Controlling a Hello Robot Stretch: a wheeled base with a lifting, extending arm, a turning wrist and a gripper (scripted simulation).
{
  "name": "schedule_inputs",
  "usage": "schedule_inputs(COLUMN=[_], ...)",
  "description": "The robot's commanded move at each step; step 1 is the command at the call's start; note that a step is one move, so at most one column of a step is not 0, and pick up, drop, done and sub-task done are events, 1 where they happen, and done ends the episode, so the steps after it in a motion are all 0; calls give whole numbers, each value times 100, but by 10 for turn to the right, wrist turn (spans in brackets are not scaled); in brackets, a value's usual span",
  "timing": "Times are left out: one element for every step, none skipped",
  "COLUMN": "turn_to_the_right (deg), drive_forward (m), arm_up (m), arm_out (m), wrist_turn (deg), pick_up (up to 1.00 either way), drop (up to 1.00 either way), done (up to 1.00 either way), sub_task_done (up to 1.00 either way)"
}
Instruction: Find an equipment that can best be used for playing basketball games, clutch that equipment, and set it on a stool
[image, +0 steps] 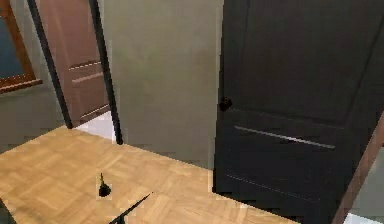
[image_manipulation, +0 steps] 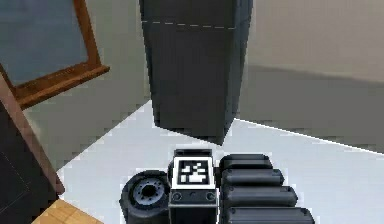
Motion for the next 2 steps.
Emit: schedule_inputs(turn_to_the_right=[0,0], drive_forward=[25,0], arm_up=[0,0], arm_out=[0,0], wrist_turn=[0,0], pick_up=[0,0], drop=[0,0], done=[0,100], sub_task_done=[0,0])
